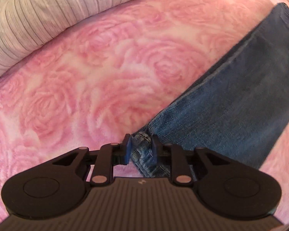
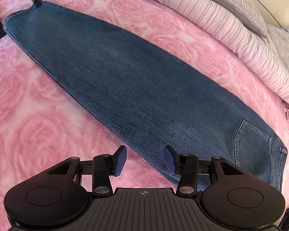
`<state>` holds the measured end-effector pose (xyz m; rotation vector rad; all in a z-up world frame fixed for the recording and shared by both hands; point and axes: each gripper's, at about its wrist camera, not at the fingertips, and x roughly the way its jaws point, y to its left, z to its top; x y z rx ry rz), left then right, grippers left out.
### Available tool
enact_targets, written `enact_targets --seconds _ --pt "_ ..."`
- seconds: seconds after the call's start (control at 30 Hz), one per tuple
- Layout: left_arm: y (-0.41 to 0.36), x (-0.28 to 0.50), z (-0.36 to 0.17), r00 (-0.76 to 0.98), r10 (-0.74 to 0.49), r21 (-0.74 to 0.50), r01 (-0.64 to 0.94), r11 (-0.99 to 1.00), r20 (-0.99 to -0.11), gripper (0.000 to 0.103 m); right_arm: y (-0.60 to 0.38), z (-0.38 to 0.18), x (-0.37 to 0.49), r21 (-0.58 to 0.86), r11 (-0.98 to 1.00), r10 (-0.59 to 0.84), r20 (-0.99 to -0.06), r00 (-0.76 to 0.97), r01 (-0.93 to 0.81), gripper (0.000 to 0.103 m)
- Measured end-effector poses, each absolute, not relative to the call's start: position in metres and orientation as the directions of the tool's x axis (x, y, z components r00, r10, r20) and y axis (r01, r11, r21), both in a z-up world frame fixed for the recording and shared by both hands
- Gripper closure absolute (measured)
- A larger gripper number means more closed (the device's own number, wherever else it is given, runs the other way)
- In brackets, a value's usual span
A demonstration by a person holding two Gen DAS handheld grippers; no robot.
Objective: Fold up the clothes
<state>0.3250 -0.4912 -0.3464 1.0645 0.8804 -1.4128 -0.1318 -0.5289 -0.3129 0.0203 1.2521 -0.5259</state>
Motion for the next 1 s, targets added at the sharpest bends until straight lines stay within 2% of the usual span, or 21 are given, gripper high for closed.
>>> enact_targets --seconds 0.1,0.23,0.3,0.37,0.6,0.77,0.8,0.87,1.0 --pt "-0.487 0.319 -0.340 0.053 -0.328 0.100 0.987 -0.126 -0.943 0.079 -0.533 -0.309 -0.140 -0.250 0.850 -0.383 -0.898 0.217 0.463 0.057" --pt "-0.478 0.309 -0.328 0.128 -0.339 0.190 0.970 -0.155 -0.932 0.071 -0.543 -0.303 -0.172 -0.219 0.724 -0.443 -0.874 0.198 0.654 0.056" --pt "-0.471 0.290 -0.315 0.202 -0.375 0.296 0.931 -0.212 -0.905 0.074 -0.547 -0.301 -0.192 -0.231 0.647 -0.493 -0.854 0.167 0.727 0.047" --pt "-0.464 0.263 -0.303 0.208 -0.404 0.331 0.906 -0.263 -0.891 0.073 -0.552 -0.302 -0.213 -0.235 0.576 -0.526 -0.840 0.135 0.783 0.039" --pt "-0.475 0.100 -0.282 -0.012 -0.492 0.259 0.839 -0.478 -0.870 0.069 -0.581 -0.324 -0.262 -0.194 0.420 -0.572 -0.815 0.093 0.887 0.036" --pt "-0.497 -0.016 -0.303 -0.178 -0.482 0.195 0.755 -0.626 -0.858 0.068 -0.599 -0.344 -0.273 -0.148 0.397 -0.614 -0.776 0.142 0.906 0.036" --pt "-0.501 -0.029 -0.309 -0.177 -0.488 0.214 0.737 -0.642 -0.854 0.067 -0.597 -0.346 -0.272 -0.149 0.405 -0.633 -0.758 0.159 0.902 0.036" --pt "-0.508 -0.053 -0.321 -0.177 -0.500 0.250 0.698 -0.671 -0.847 0.067 -0.595 -0.351 -0.267 -0.180 0.419 -0.678 -0.714 0.175 0.890 0.036" --pt "-0.520 -0.077 -0.348 -0.110 -0.496 0.321 0.639 -0.699 -0.861 0.067 -0.594 -0.362 -0.258 -0.373 0.393 -0.769 -0.634 0.078 0.841 0.034"
